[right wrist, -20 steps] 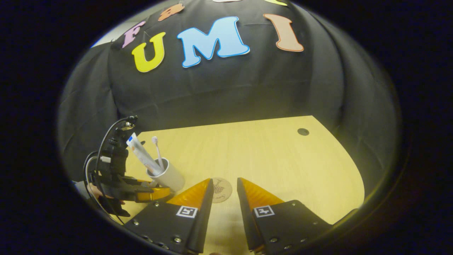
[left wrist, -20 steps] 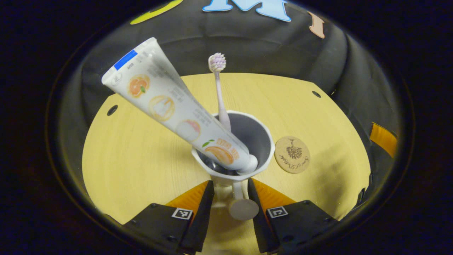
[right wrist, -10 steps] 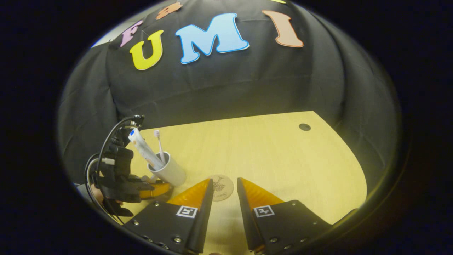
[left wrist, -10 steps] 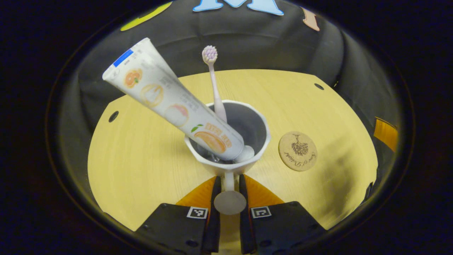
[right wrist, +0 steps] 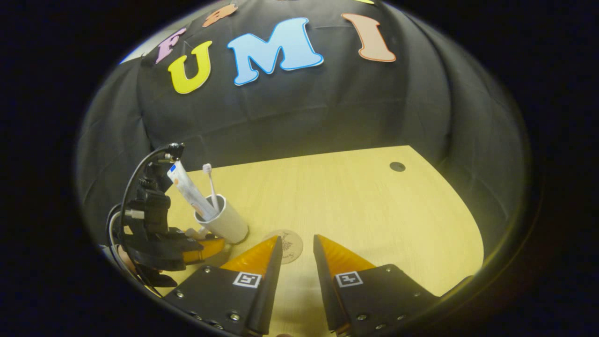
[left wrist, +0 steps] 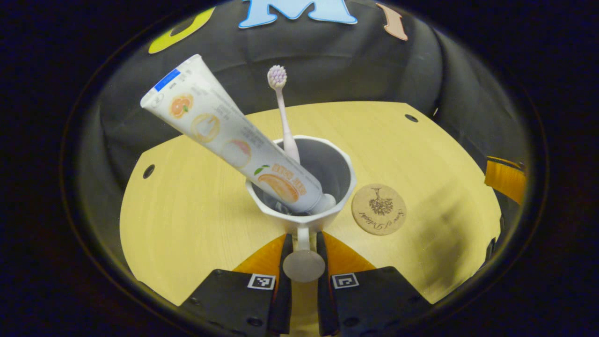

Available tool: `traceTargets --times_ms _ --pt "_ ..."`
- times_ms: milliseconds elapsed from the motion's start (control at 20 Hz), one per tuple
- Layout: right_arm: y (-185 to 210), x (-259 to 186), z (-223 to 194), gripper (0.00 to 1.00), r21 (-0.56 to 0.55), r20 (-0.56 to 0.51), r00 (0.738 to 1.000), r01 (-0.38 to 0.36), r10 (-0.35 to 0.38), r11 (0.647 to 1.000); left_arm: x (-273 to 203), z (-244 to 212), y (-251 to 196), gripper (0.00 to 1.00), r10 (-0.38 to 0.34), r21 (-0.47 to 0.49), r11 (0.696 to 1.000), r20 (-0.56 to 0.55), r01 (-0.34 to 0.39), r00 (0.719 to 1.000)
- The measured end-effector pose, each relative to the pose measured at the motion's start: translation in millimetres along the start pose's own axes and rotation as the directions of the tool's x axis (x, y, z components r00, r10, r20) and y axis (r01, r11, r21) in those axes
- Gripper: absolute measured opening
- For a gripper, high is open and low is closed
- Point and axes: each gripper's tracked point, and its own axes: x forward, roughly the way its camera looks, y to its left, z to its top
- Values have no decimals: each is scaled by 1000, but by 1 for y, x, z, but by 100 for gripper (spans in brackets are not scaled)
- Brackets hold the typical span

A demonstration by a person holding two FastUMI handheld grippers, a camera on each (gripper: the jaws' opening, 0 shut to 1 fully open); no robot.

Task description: Put the toothbrush and toothpaste on the desktop into the cup, then pick up the cup and place it on the coaster on the desktop.

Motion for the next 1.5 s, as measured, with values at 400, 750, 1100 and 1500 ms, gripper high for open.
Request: traceTargets --times_ms 400,750,1100,1500 --pt "-33 -23 -2 43 24 18 999 47 -47 999 14 8 -59 29 -111 46 993 -17 112 994" --pt "-69 -37 -7 43 93 19 996 81 -83 992 28 7 -57 29 -91 80 992 -22 93 996" --pt "-78 -32 -11 43 107 -5 999 53 -53 993 40 1 -67 30 -83 55 995 -70 87 994" --pt "-75 -27 -13 43 88 -22 1000 10 -8 996 32 -1 -81 71 -93 -5 996 -52 93 994"
